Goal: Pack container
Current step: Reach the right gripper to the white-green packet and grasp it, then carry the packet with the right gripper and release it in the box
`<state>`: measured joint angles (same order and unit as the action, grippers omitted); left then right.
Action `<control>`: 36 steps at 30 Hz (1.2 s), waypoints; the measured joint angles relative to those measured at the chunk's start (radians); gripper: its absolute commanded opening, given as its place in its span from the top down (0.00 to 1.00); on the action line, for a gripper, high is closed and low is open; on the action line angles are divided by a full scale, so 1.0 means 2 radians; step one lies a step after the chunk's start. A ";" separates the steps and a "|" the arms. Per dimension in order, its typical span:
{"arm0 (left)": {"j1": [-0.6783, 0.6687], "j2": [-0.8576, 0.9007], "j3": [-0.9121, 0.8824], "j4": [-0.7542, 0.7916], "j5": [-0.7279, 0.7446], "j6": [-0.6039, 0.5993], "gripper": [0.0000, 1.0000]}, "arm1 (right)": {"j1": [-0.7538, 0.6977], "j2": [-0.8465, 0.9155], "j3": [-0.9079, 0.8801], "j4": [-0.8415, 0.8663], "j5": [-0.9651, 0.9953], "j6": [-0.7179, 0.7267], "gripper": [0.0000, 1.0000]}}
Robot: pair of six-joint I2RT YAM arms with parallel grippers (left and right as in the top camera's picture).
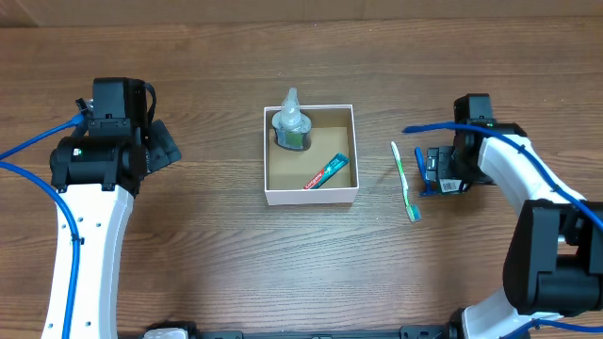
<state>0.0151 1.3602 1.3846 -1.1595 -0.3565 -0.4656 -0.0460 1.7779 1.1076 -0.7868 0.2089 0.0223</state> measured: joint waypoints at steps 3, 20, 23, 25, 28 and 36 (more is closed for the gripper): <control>0.000 0.000 0.000 0.000 0.000 0.000 0.00 | -0.006 0.000 -0.003 0.019 -0.037 0.000 0.03; 0.000 0.000 0.000 0.000 0.000 0.000 0.00 | -0.006 -0.004 -0.035 0.047 -0.083 0.001 0.25; 0.000 0.000 0.000 0.000 0.000 0.000 0.00 | -0.006 -0.005 -0.036 0.049 -0.082 0.002 0.25; 0.000 0.000 0.000 0.000 0.000 0.000 0.00 | -0.006 -0.008 -0.043 0.058 -0.082 0.002 0.25; 0.000 0.000 0.000 0.000 0.000 0.000 0.00 | -0.006 -0.014 -0.055 0.070 -0.082 0.002 0.30; 0.000 0.000 0.000 0.000 0.000 0.000 0.00 | -0.006 -0.011 -0.072 0.060 -0.074 0.002 0.42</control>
<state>0.0151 1.3602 1.3846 -1.1595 -0.3565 -0.4656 -0.0582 1.7550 0.9627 -0.6674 0.0601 0.0261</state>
